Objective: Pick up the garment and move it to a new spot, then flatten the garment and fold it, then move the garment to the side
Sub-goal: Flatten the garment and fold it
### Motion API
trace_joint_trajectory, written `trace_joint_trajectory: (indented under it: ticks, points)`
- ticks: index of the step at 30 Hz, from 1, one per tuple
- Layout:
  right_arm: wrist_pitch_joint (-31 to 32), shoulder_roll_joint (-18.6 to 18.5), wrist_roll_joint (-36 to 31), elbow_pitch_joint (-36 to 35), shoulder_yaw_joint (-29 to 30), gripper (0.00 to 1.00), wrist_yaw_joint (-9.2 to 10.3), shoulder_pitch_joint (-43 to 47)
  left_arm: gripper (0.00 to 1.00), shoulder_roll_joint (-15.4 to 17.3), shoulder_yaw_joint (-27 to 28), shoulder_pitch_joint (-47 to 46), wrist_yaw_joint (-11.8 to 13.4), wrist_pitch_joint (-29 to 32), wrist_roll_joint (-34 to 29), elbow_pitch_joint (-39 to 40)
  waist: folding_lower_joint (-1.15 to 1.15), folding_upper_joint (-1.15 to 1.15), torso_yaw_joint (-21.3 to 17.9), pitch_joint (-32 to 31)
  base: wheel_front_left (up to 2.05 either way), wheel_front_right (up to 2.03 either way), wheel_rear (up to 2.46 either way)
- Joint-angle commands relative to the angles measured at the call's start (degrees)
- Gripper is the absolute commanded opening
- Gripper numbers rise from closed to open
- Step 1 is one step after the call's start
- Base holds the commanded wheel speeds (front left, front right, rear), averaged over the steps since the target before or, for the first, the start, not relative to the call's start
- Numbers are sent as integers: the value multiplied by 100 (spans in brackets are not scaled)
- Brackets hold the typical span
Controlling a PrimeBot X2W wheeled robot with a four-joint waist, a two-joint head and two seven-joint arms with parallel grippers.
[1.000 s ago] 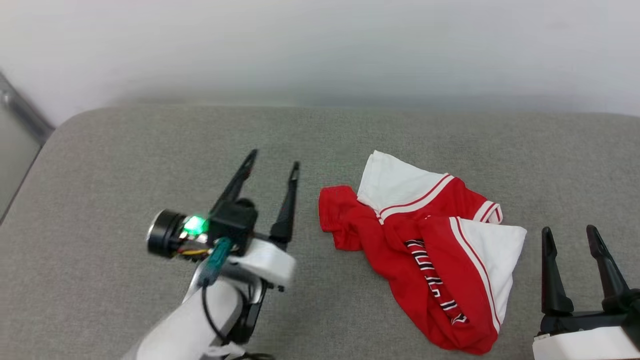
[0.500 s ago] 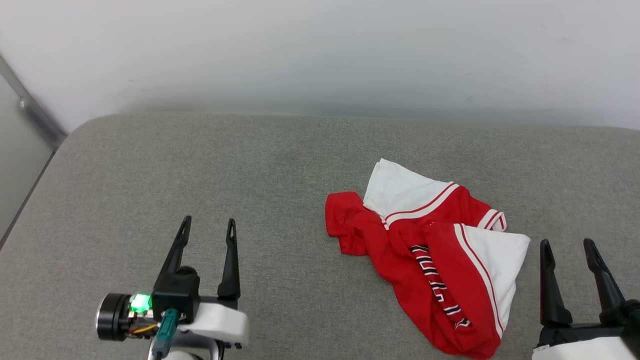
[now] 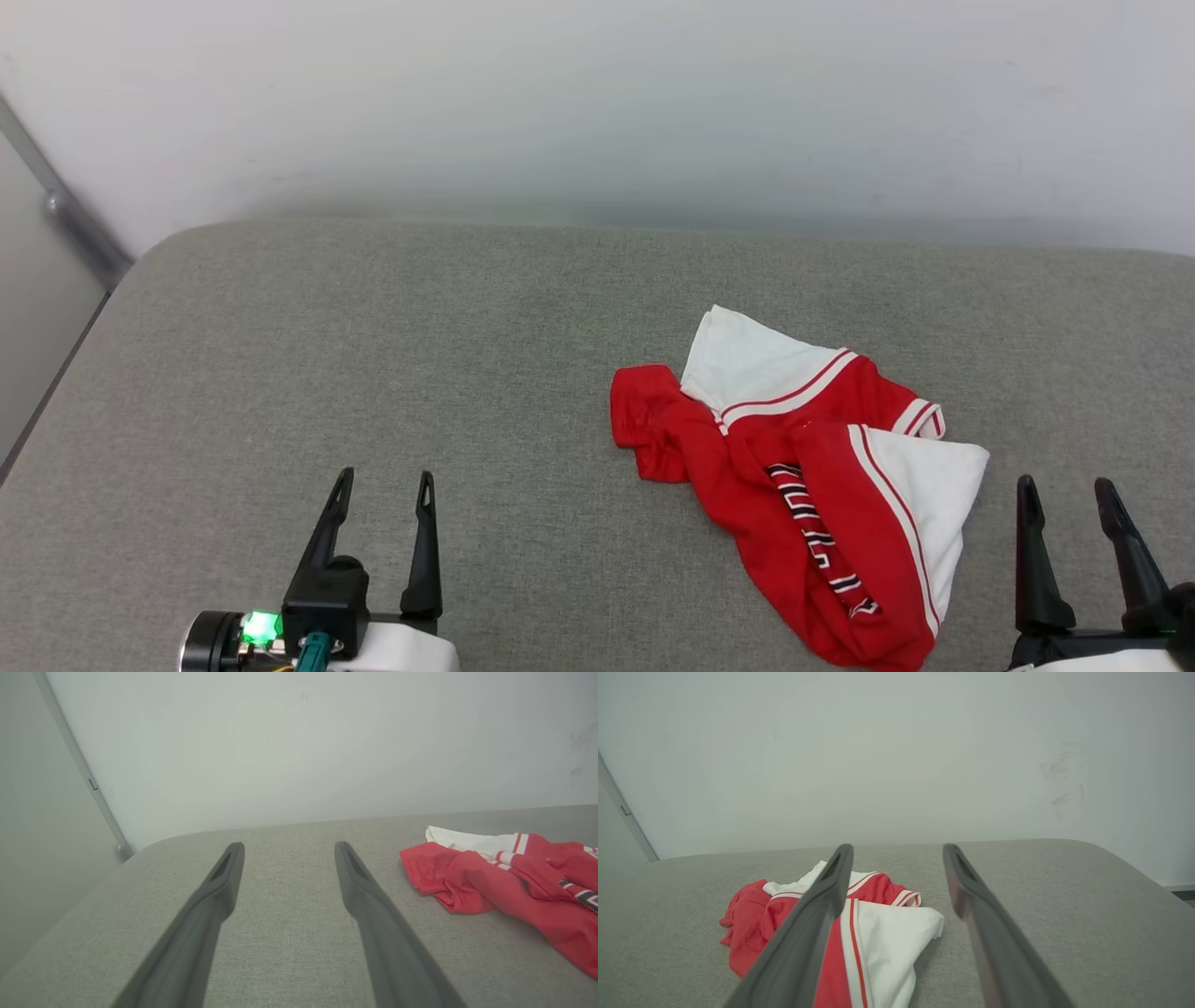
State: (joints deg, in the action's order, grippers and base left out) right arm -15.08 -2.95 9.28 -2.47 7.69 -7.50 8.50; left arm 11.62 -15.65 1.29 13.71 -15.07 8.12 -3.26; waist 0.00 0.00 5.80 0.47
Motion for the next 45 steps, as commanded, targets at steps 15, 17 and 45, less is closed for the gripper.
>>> trace_joint_trajectory:
  ticks: [15, 17, 45]
  points:
    - [-14, 13, 89, 20, -10, 100, 2, 35, 100, -382, 489, 92, -526, -15, -349, -140, 0, 0, -35, -8, 0, 0, 0]
    - [-14, 13, 89, 15, -12, 100, 2, 4, 100, -365, 519, -92, -651, -15, -393, -143, 0, 0, -46, 13, 0, 0, 0]
    - [-14, 13, 80, -235, 38, 100, 2, -1072, 100, -145, -984, -6312, -2111, 1544, 392, -2355, 0, 0, -812, 1692, 0, 0, 0]
